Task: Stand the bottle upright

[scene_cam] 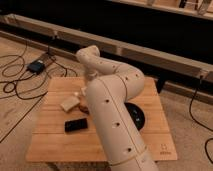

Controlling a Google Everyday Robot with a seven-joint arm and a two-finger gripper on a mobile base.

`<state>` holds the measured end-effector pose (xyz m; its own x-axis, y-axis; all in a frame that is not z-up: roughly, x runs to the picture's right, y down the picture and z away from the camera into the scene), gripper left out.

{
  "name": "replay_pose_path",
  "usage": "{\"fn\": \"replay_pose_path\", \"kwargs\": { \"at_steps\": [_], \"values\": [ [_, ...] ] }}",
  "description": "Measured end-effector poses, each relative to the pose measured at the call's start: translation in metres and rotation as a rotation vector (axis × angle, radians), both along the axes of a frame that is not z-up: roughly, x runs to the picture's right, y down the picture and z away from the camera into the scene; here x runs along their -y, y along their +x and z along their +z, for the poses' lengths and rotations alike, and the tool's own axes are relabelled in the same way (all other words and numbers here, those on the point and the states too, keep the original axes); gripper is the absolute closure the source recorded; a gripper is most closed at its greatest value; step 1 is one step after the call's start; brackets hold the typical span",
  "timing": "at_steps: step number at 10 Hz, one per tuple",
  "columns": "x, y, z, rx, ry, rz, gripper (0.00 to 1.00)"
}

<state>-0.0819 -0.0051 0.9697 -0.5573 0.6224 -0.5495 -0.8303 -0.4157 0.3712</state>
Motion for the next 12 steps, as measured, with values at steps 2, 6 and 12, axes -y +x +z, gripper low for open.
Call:
{"fn": "replay_pose_path", "kwargs": {
  "at_steps": [2, 6, 12],
  "values": [
    [-0.002, 0.0, 0.001, -0.002, -0.001, -0.001, 0.35],
    [-0.009, 0.003, 0.009, -0.003, -0.001, 0.0, 0.35],
    [-0.001, 0.01, 0.017, -0.008, 0.02, -0.042, 0.67]
  ]
}}
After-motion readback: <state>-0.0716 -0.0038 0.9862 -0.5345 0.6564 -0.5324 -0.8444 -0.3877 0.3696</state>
